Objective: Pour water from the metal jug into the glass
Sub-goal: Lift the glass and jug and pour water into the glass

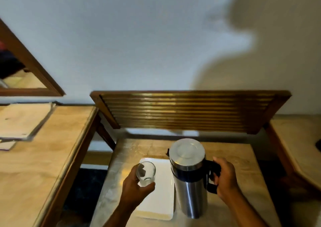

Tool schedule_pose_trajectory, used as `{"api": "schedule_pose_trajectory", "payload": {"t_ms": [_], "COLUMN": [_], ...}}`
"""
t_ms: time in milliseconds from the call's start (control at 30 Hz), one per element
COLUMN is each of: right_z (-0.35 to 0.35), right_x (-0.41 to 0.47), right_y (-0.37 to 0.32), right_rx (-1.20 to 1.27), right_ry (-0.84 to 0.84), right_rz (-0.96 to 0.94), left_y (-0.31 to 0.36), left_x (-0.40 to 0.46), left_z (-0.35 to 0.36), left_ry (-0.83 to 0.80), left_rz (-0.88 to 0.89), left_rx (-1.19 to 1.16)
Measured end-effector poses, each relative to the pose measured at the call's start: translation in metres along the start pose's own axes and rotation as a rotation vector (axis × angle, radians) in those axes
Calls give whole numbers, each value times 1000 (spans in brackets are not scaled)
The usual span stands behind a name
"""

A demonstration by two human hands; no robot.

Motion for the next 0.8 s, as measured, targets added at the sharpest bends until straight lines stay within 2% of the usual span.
{"api": "schedule_pose_trajectory", "payload": {"t_ms": [133,233,333,433,600,800], "right_z": [45,77,99,118,144,161], "right_x": [3,2,6,0,-21,-34], "right_y": [-132,-236,-311,-380,-462,-499], "right_rx": [-141,-307,-463,-617,-778,-962], "right_ry": [-181,-265,-304,-362,-403,-429], "right_rz": [-296,-453,-560,-607,-729,-755], "left_y": [85,158,207,245,293,322], "left_x": [-15,-38,-56,-77,-102,-108], "left_z": [-43,-83,-108,-124,-143,-150], "left_ry": [29,53,77,13,58,62], "left_rz": [110,269,409,481,589,607], "left_rx": [-68,-61,-82,-64,-78,-111]}}
Point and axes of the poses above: each hand's wrist, its own x-axis towards the middle knuckle, its own z-axis out of the palm, y = z × x, the point moved 7 cm from there along x, towards the middle knuckle, and after that the axes turned 13 degrees about -z, right-handed, at the moved point
